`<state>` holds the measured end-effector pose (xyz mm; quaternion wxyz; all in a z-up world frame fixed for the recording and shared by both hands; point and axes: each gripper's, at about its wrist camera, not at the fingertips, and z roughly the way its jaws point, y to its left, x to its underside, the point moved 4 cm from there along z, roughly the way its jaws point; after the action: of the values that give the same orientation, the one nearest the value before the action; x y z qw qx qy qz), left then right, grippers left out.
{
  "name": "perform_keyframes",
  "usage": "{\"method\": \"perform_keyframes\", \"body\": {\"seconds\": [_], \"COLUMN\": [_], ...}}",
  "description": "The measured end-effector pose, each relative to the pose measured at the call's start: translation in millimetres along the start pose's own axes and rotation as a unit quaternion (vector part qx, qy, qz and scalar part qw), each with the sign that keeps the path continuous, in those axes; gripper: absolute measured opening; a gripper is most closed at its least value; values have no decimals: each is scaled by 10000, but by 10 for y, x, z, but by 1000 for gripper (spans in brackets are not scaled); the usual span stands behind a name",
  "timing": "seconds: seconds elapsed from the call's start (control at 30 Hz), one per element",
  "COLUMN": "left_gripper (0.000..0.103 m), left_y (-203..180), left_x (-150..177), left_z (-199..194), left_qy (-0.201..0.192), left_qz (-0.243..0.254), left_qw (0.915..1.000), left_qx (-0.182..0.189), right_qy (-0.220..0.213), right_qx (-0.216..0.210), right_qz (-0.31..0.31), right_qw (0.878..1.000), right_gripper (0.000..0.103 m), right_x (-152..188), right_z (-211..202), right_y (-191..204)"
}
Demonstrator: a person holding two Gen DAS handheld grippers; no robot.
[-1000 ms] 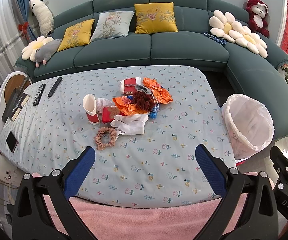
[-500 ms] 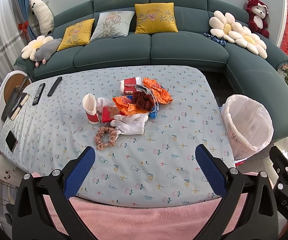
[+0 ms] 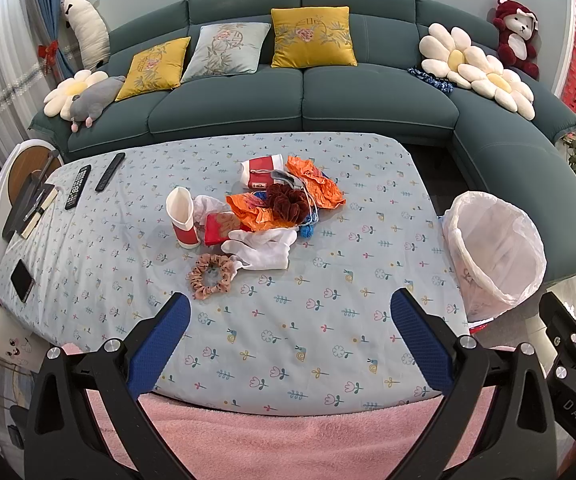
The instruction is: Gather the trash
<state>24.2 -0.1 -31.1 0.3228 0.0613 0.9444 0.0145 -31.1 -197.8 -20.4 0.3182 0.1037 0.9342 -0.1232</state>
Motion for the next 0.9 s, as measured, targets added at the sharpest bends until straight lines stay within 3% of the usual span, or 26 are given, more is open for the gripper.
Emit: {"method": "perform_keyframes", "body": {"seconds": [0.9], "left_gripper": [96], "left_y": [-4], "left_x": [-6], "left_z": [0], "left_qy": [-21], "left_qz": [-14], "left_qw": [10000], "left_qx": [26], "right_qy": [-36], "right_qx": [37], "right_qz": [-7], "right_qw": [10000], "right_gripper": [96], "right_x": [-3], "right_z": [-19], "right_y": [7]}}
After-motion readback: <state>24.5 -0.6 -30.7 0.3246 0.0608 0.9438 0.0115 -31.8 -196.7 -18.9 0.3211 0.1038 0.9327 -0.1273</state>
